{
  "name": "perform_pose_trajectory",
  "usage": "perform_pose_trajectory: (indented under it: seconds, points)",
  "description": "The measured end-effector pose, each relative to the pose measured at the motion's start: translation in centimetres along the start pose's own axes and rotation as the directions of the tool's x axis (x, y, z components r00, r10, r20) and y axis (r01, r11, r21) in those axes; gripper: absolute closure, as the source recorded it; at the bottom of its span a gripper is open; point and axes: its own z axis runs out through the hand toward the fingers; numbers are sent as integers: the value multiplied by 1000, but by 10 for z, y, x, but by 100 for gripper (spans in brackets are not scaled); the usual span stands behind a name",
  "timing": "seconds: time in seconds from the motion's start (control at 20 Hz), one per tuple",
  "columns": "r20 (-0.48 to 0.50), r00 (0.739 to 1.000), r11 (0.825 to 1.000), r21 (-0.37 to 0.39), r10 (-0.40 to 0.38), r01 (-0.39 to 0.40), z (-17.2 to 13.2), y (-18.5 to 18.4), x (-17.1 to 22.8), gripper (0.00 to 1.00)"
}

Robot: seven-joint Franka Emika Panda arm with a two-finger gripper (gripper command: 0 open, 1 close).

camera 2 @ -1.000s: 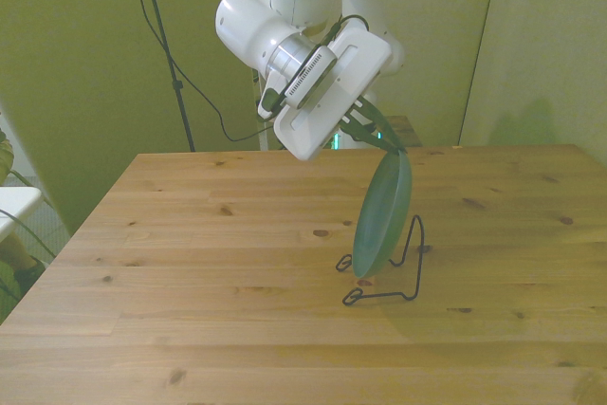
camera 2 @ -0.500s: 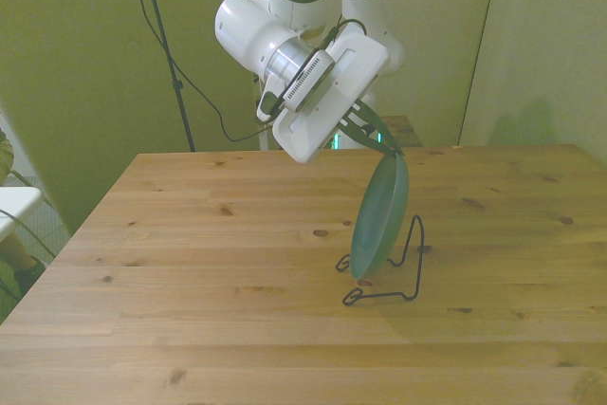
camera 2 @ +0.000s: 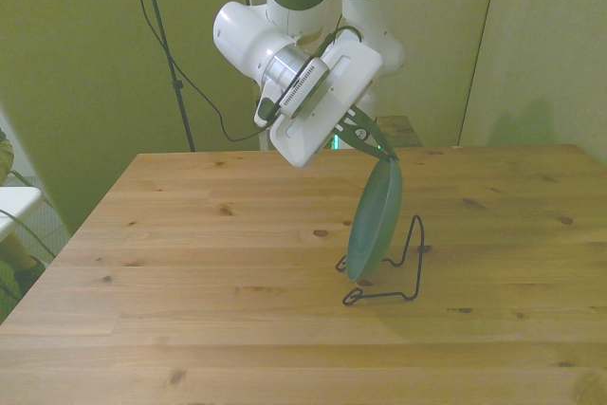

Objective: Load the plate

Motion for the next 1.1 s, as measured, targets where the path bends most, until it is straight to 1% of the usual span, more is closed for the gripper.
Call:
perform_pose_trajectory:
  seconds: [0.6, 0.9, 1.1]
  points:
    - [-1, 1000, 1000, 0, 9, -9, 2, 7, 4, 100]
    - [2, 1000, 1000, 30, -7, 7, 0, -8, 4, 100]
    - [2, 1000, 999, 43, -7, 6, 1, -11, 4, 100]
